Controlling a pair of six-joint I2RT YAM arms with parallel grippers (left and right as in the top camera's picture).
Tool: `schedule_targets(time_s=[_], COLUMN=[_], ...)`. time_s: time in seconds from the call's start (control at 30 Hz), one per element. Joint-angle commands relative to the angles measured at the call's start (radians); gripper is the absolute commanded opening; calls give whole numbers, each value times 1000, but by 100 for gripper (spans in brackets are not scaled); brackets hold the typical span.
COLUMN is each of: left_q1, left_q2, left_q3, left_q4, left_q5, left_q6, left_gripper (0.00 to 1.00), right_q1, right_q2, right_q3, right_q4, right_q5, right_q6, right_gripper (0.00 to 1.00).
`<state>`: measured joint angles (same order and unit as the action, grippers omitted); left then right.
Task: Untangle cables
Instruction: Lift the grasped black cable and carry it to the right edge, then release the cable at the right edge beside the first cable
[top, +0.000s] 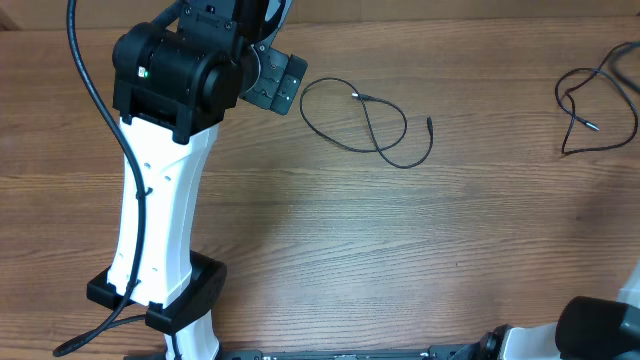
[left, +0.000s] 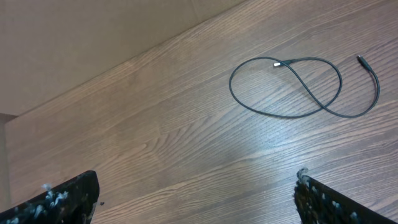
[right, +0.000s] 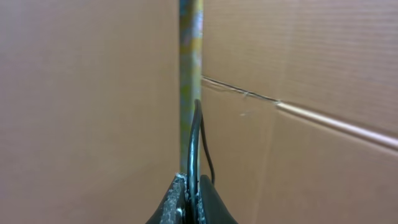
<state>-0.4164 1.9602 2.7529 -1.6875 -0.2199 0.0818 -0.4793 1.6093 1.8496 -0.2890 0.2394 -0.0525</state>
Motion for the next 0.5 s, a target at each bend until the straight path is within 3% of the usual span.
schedule_targets(time_s=[0.0,0.27,0.47], left_q1=[6,6,6], left_q2=[10,10,10], left_q3=[-4,-4,-4], left_q4=[-2,-2,-2], left_q5=[0,5,4], left_q6=[12,5,0], left_gripper=[100,100,100], right_q1=[-138,-406,-479], right_q2=[8,178,317], right_q3=[21,21,21], right_q4=[3,-59,-137], right_q5=[-300,-698,-716], right_q6=[-8,26,191], right_gripper=[4,4,4])
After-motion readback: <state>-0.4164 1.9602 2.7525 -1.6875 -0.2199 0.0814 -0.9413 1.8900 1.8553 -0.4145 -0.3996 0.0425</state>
